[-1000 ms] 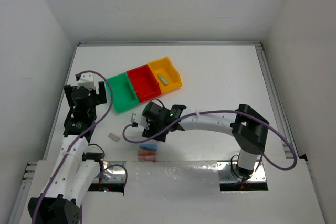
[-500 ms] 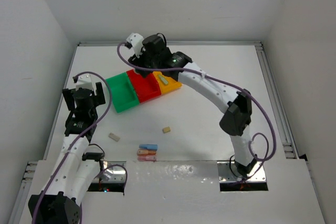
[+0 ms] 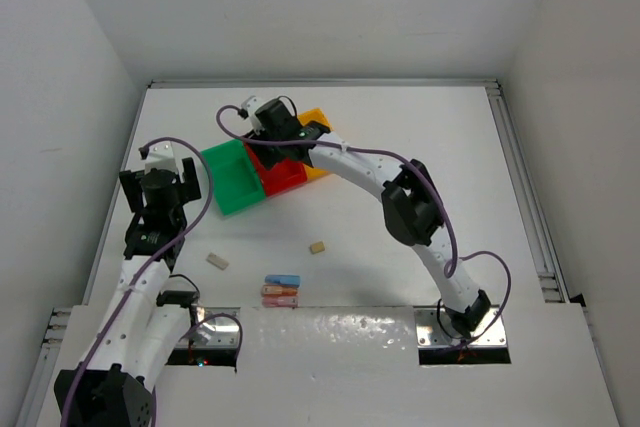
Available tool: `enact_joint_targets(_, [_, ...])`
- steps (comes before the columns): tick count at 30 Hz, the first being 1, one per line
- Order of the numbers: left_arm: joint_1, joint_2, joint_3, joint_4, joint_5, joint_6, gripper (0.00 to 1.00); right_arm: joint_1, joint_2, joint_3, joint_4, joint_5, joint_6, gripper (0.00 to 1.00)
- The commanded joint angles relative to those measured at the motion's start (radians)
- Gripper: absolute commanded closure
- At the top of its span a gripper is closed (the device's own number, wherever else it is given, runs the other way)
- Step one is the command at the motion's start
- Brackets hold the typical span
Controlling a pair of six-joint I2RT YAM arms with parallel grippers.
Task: Sort the stationery into containers
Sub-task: Place the stationery in the storage box.
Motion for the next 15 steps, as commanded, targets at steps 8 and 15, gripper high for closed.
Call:
enact_joint_targets(8, [0.001, -0.006, -0.017, 0.03, -0.016, -0.008, 0.0, -0.015, 0.032, -0.01, 0.067, 0.088, 0.098, 1.0])
enact_joint_targets(15, [0.001, 0.006, -0.014, 0.04, -0.015, -0.002, 0.0, -0.015, 0.072, 0.007, 0.042, 0.076, 0.102, 0.96])
